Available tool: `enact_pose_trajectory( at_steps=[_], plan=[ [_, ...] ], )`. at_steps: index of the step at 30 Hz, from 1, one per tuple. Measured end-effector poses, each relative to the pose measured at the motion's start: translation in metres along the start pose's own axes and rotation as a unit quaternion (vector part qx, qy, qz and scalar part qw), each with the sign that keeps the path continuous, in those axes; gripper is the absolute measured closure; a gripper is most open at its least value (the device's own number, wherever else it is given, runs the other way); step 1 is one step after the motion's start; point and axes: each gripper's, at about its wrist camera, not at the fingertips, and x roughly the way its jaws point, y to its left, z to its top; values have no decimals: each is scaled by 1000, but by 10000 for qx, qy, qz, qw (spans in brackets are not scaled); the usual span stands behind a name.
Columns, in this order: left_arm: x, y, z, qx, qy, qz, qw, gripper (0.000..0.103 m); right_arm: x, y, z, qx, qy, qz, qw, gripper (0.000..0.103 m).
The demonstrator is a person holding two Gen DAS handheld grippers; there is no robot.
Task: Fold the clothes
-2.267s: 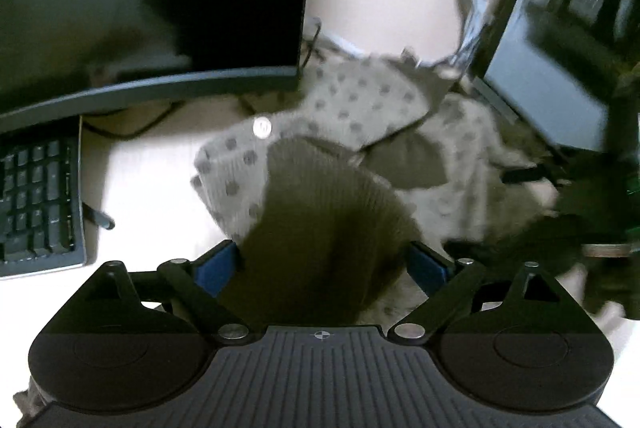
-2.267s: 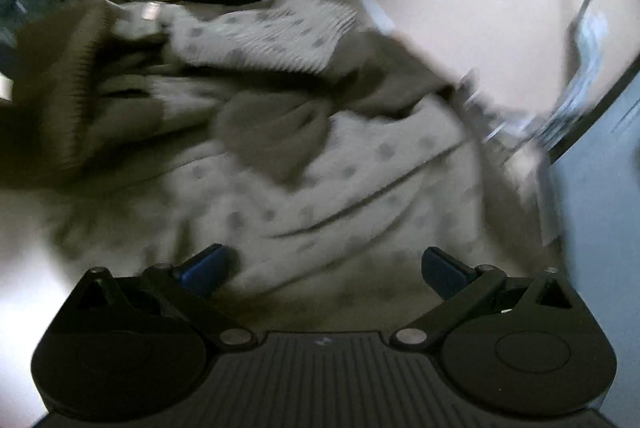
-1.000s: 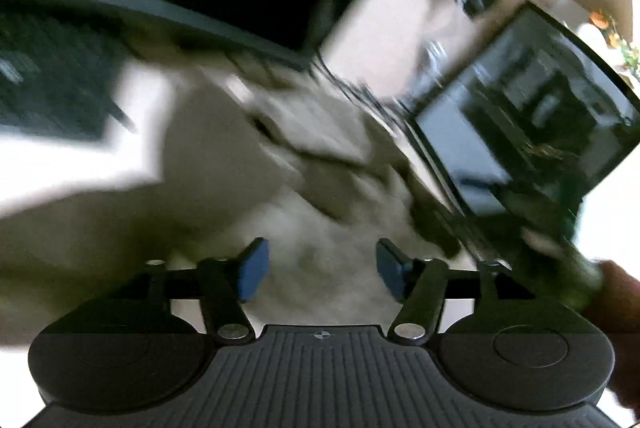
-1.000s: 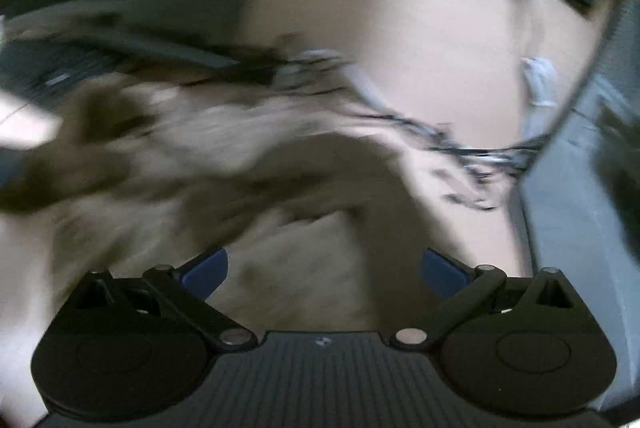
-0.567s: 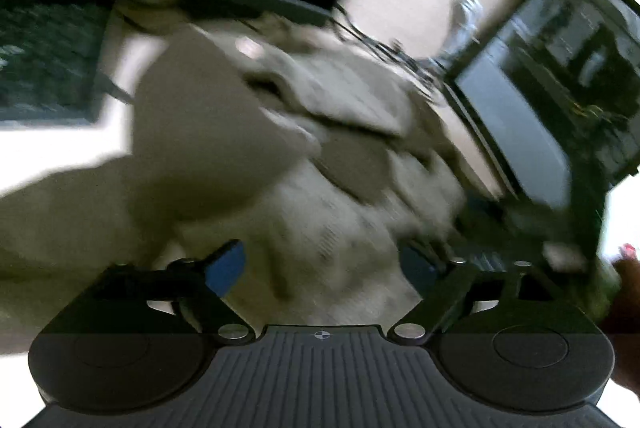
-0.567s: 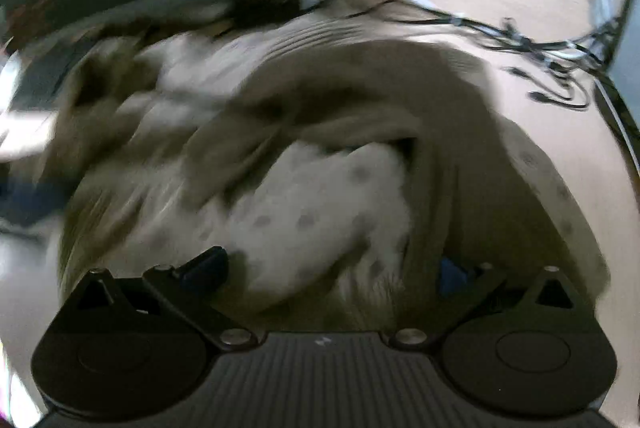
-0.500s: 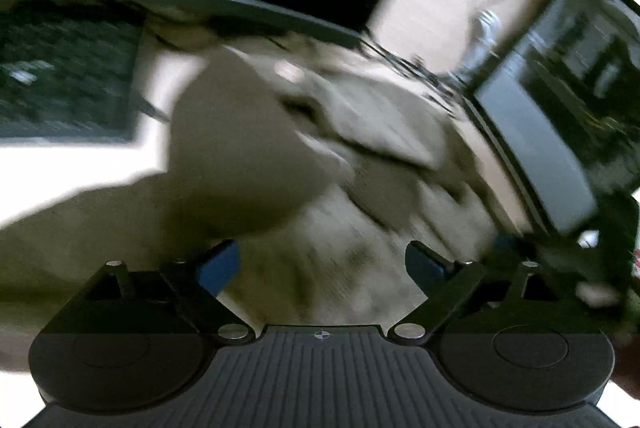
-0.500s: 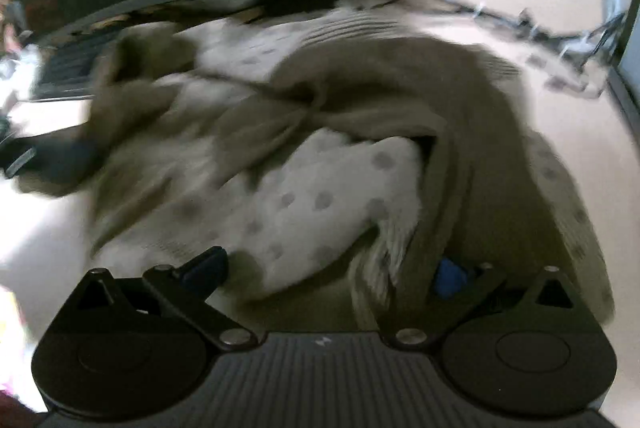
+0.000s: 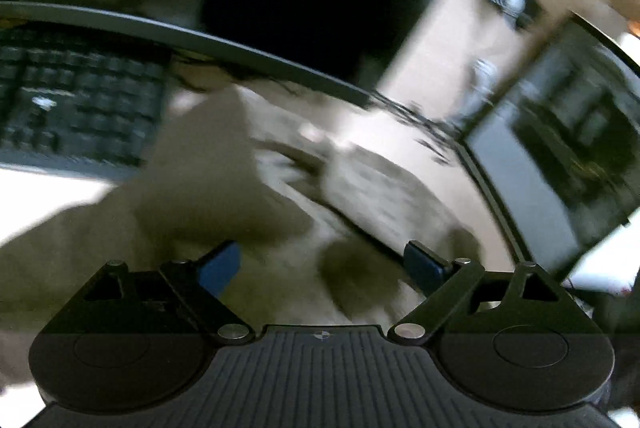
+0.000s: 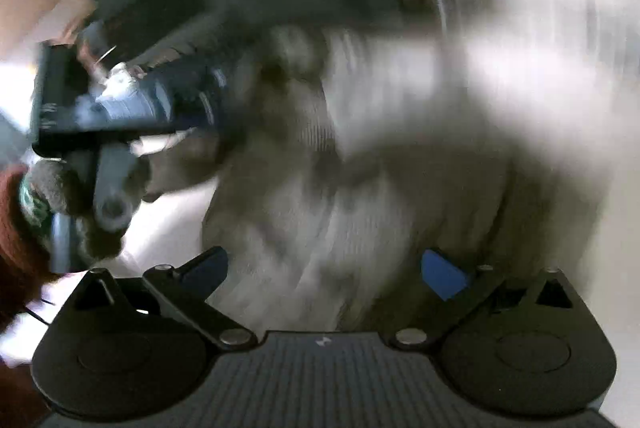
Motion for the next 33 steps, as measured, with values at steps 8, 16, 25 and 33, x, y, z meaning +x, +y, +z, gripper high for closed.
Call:
enact_pose_trajectory(
  at_steps=[8, 16, 25, 33],
  plan=[
    [33, 8, -33, -590, 593, 4, 9965, 21, 83, 33, -6, -2281, 286, -907, 9690, 9],
    [30, 6, -36, -336, 768, 317, 9960, 32, 106, -44, 41, -2854, -239, -3364, 8971, 14],
    [23, 14, -34, -392, 840, 249, 9954, 31, 73, -101, 54, -1051, -283, -3251, 9394, 17],
    [23, 16, -9, -228, 607, 262, 9976, 15, 41, -56, 15, -343, 290, -643, 9969, 43]
  ],
)
